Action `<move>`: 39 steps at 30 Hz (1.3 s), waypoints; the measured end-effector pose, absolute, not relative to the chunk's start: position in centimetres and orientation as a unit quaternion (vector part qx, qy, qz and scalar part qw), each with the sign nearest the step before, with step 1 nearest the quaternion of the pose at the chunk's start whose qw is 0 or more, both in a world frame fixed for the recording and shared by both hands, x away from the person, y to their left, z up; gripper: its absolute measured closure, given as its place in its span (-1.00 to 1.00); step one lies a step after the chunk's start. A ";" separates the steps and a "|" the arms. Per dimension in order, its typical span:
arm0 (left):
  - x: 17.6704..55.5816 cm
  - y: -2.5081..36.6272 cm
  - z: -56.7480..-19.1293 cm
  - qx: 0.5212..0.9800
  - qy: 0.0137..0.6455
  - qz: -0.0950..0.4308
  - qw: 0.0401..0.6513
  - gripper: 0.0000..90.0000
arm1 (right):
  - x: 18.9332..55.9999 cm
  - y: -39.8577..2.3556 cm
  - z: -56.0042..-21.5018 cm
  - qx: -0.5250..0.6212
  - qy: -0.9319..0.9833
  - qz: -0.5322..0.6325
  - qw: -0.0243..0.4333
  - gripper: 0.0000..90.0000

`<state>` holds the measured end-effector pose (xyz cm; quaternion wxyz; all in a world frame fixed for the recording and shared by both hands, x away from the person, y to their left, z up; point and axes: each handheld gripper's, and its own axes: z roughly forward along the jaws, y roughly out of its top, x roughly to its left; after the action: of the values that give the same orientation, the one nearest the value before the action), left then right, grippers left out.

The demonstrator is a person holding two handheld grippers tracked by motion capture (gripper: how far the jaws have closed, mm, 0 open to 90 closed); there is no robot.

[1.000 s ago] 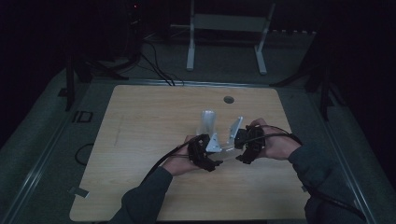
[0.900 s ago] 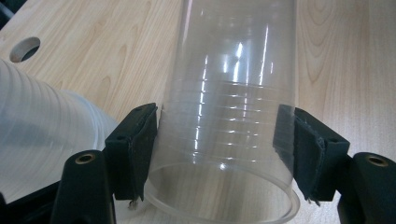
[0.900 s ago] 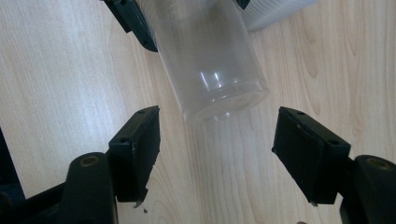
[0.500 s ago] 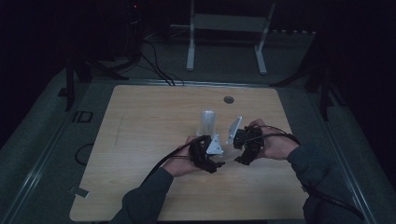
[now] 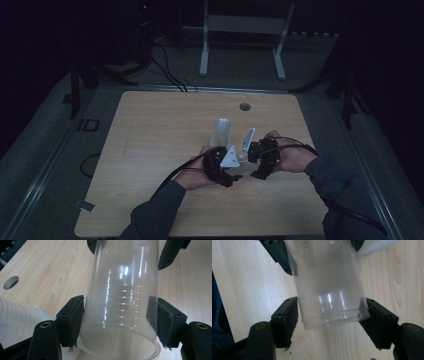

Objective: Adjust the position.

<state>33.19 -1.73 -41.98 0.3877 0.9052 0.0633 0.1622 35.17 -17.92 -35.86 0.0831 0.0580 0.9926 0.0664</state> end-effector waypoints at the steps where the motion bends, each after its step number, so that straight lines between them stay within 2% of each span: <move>1: 33.1 -1.7 -42.0 0.905 0.063 0.160 0.390 -0.31 | 35.2 -17.9 -35.9 0.058 0.993 0.064 0.082 -0.25; 8: 33.1 -1.8 -42.0 0.905 0.058 0.157 0.392 -0.32 | 35.1 -18.0 -36.0 0.053 0.993 0.066 0.080 -0.12; 16: 33.2 -1.9 -42.2 0.908 0.071 0.143 0.388 -0.39 | 35.0 -18.0 -36.2 0.055 0.993 0.071 0.079 -0.09; 20: 33.2 -1.9 -42.0 0.906 0.077 0.143 0.392 -0.51 | 35.0 -18.1 -36.2 0.058 0.992 0.074 0.079 -0.08; 24: 33.2 -1.8 -41.9 0.902 0.085 0.144 0.397 -0.54 | 35.1 -18.3 -36.4 0.063 0.992 0.075 0.081 -0.08; 39: 33.5 -0.9 -41.4 0.884 0.113 0.154 0.426 -0.52 | 35.5 -19.6 -37.2 0.093 0.989 0.077 0.087 -0.08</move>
<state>33.51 -0.93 -41.44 0.4261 0.8843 0.1127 0.1539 35.53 -19.59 -37.20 0.0871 0.0926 0.9889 0.0773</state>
